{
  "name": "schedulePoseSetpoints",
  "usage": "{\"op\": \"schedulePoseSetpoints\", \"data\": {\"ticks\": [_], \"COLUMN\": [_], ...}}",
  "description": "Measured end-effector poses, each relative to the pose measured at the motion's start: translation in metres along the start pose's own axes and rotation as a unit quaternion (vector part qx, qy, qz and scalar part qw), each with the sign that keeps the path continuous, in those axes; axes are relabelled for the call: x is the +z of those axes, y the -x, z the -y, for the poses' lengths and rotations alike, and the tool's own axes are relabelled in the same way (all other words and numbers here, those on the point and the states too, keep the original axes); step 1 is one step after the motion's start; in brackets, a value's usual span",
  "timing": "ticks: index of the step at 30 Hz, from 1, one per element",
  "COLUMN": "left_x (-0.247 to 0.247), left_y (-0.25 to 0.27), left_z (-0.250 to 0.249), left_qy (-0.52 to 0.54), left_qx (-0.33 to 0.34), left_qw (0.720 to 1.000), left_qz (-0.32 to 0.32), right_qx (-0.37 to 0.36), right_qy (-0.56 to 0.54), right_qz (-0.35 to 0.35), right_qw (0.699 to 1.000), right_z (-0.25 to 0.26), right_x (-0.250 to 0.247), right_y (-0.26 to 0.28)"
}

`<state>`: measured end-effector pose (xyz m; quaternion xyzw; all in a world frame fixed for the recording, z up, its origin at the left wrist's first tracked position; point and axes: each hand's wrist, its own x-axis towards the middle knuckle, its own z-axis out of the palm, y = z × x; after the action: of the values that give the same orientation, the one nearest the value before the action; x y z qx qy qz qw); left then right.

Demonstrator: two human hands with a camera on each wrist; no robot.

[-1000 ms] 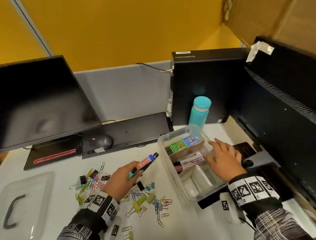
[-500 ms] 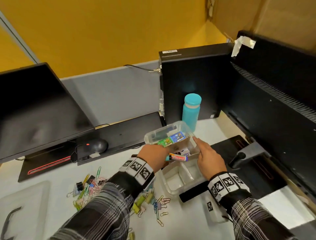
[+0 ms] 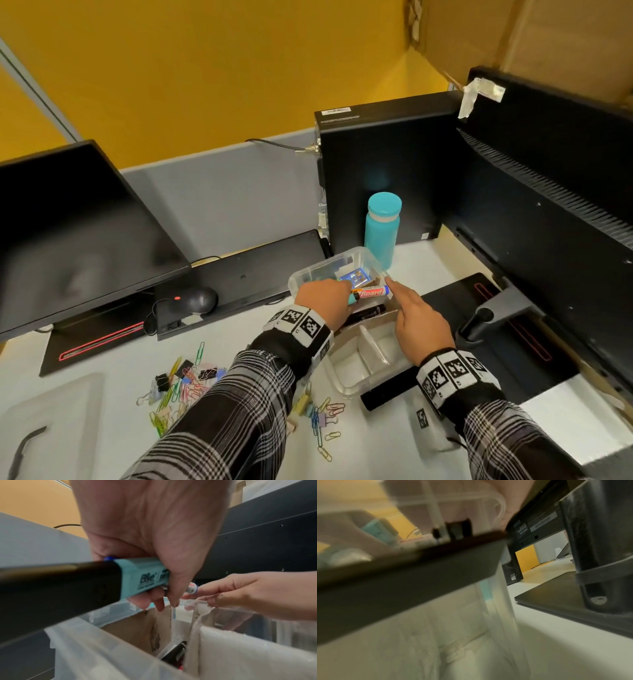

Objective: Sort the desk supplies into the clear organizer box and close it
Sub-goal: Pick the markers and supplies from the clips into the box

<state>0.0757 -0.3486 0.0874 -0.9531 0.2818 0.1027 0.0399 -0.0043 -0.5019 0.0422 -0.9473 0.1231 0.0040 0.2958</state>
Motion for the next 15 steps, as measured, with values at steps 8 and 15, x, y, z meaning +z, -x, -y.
{"op": "schedulePoseSetpoints", "data": {"ticks": [8, 15], "left_x": [0.000, -0.003], "left_y": [-0.017, -0.019], "left_z": [-0.026, -0.036], "left_qy": [-0.009, 0.028], "left_qx": [-0.007, 0.022], "left_qw": [0.999, 0.998], "left_qz": [0.042, 0.042], "right_qx": [0.003, -0.004], "right_qy": [0.010, 0.006], "right_qz": [-0.006, 0.000], "right_qw": [1.000, 1.000], "right_z": [-0.001, -0.002], "right_x": [0.001, 0.001], "right_y": [0.000, 0.000]}}
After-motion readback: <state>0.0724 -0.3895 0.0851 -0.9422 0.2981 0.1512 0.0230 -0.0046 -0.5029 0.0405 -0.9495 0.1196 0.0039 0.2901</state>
